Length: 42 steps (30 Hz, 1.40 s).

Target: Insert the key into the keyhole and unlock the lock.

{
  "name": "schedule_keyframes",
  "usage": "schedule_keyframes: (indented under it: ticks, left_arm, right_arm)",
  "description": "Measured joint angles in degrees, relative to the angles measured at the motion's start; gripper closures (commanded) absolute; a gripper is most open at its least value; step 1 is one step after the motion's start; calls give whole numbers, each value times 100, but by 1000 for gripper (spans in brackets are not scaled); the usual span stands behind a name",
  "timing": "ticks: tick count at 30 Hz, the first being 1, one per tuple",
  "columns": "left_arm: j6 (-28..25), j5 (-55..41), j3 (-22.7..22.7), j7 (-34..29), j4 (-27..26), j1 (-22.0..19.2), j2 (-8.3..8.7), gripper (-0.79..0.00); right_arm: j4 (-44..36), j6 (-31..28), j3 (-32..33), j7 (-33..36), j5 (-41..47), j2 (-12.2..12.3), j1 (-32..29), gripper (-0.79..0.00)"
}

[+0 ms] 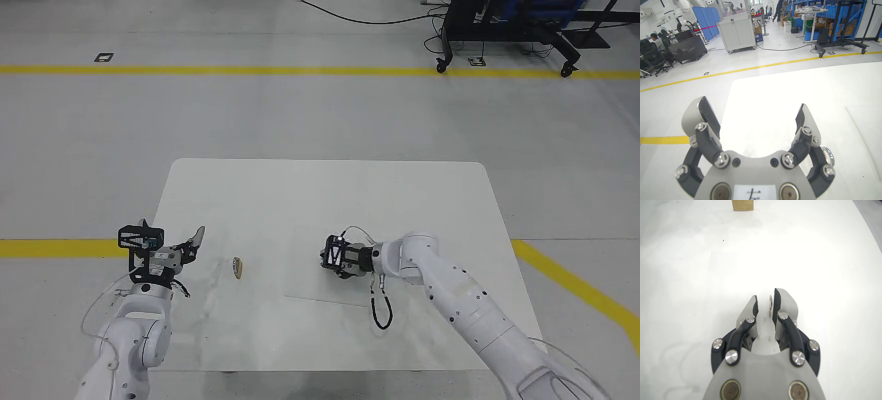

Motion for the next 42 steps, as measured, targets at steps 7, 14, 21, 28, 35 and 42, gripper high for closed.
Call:
schedule_keyframes:
  ticks: [7, 14, 21, 28, 35, 42]
  left_arm:
    - [0, 0, 0, 0, 0, 0, 0, -785]
    - [0, 0, 0, 0, 0, 0, 0, -785]
    - [0, 0, 0, 0, 0, 0, 0, -785]
    - [0, 0, 0, 0, 0, 0, 0, -785]
    - [0, 0, 0, 0, 0, 0, 0, -785]
    - [0, 0, 0, 0, 0, 0, 0, -785]
  right_arm:
    - [-197, -1, 124, -267, -217, 75, -76, 0]
    - [-632, 97, 352, -682, -613, 209, -367, 0]
    - [-1092, 254, 528, -1141, -981, 319, -650, 0]
    - [-992, 430, 738, -2734, -1468, 453, -904, 0]
    - [-286, 457, 801, -4207, -1500, 496, -756, 0]
    - [434, 734, 466, -5677, -1833, 447, -507, 0]
